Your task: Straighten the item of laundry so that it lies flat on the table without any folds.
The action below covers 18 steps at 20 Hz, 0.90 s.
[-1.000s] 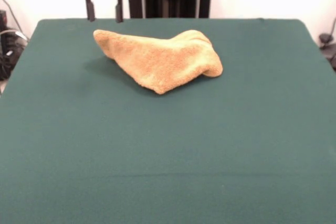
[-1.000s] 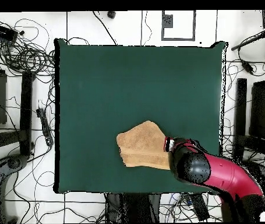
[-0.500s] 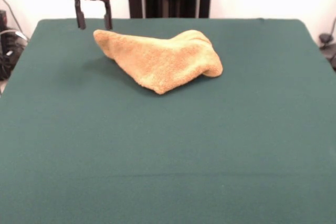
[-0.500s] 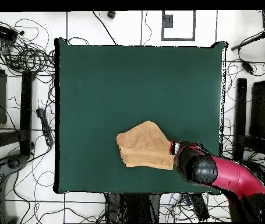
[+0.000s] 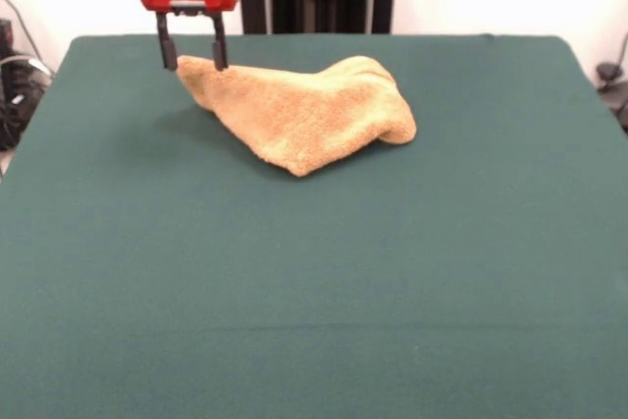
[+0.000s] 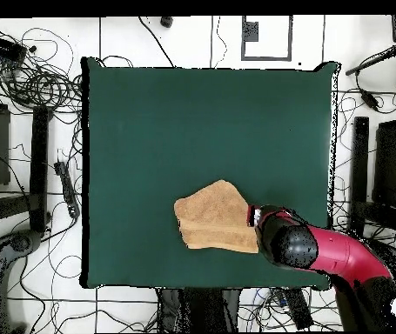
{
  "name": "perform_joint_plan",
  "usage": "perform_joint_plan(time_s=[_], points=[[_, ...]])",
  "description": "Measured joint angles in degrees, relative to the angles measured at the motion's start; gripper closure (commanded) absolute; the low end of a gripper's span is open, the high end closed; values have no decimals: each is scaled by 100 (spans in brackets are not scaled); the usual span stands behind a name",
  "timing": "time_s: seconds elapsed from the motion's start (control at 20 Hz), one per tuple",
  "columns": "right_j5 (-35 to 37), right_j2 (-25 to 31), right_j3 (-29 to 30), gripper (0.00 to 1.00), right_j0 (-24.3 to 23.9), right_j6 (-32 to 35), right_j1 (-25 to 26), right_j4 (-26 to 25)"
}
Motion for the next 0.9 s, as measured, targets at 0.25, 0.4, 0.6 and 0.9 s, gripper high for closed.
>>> perform_joint_plan(time_s=[0.25,0.4,0.6,0.9], points=[[0,6,-2,0,0,0,-1,-133],[0,5,-2,0,4,0,-1,-182],[0,2,-1,0,99,0,-27,-182],[4,-178,23,0,705,0,-255,-107]])
